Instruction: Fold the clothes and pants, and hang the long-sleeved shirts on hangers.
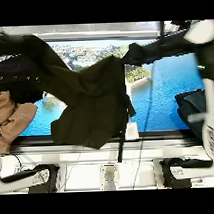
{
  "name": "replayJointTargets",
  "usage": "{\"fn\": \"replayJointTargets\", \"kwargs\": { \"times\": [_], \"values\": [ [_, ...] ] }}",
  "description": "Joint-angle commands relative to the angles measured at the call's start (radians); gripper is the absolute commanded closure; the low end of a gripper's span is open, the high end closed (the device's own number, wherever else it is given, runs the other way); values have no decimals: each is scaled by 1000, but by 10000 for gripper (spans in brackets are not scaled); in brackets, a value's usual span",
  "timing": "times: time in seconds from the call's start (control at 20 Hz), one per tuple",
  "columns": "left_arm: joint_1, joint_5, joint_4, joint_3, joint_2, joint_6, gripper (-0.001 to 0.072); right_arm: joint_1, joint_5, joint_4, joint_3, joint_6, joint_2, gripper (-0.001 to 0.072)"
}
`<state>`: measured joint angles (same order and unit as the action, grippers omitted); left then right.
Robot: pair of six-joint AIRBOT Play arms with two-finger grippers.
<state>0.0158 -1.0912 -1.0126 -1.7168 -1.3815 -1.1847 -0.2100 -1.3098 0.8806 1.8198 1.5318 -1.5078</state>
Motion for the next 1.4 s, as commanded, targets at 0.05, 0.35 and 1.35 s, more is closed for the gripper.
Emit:
{"fn": "replayJointTargets", "kwargs": {
  "times": [0.05, 0.35, 1.35],
  "values": [
    [-59, 197, -1, -3, -280, 13, 694, 86, 319, 33, 2, -65, -290, 683],
    [-108, 8, -2, -3, -223, 13, 695, 237, 293, 34, 16, -178, -307, 683],
    [-547, 8, -419, 898, 285, -519, 695, 253, 39, 295, -797, -346, 52, 685]
  ]
}}
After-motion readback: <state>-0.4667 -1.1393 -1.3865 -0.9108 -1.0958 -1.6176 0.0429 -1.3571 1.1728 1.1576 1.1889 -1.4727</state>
